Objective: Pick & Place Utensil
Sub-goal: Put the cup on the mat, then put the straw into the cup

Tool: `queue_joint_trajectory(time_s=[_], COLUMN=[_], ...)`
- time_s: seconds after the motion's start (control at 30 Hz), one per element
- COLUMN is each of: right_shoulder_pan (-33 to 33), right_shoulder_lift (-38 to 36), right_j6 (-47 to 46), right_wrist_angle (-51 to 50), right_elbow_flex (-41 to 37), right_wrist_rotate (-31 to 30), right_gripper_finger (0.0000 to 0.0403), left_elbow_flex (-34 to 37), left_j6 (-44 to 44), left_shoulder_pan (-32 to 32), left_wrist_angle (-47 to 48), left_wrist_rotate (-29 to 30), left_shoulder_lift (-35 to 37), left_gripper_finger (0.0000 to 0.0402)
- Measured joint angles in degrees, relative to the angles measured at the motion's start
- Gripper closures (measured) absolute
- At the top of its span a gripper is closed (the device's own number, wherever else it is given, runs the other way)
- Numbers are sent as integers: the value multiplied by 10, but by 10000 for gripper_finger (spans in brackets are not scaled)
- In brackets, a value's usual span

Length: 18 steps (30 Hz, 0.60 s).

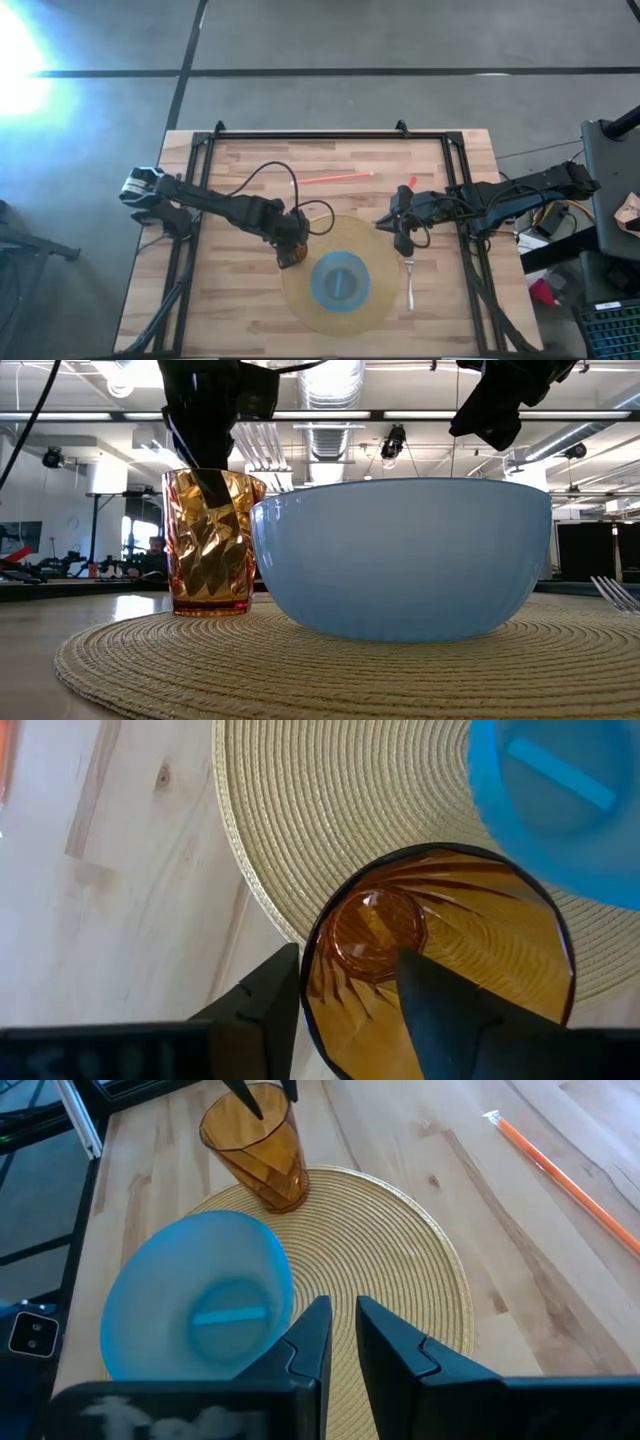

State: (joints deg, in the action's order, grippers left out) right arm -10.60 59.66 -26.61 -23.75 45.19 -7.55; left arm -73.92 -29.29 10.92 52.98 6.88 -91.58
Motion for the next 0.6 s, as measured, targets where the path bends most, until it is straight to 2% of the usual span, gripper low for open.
queue_joint_trajectory(time_s=[0.3,0.6], right_shoulder_pan=[0,0], right_shoulder_lift=[0,0], right_j6=[0,-4], right_wrist_angle=[0,0], right_elbow_flex=[0,0], right_wrist_rotate=[0,0], right_gripper_finger=[355,355], left_elbow_flex=[-4,-4], left_j6=[12,32], left_shoulder_pan=[-2,-16], left_wrist_angle=[12,14], left_wrist_rotate=[0,0], left_shoulder_lift=[19,71], left_gripper_finger=[246,245])
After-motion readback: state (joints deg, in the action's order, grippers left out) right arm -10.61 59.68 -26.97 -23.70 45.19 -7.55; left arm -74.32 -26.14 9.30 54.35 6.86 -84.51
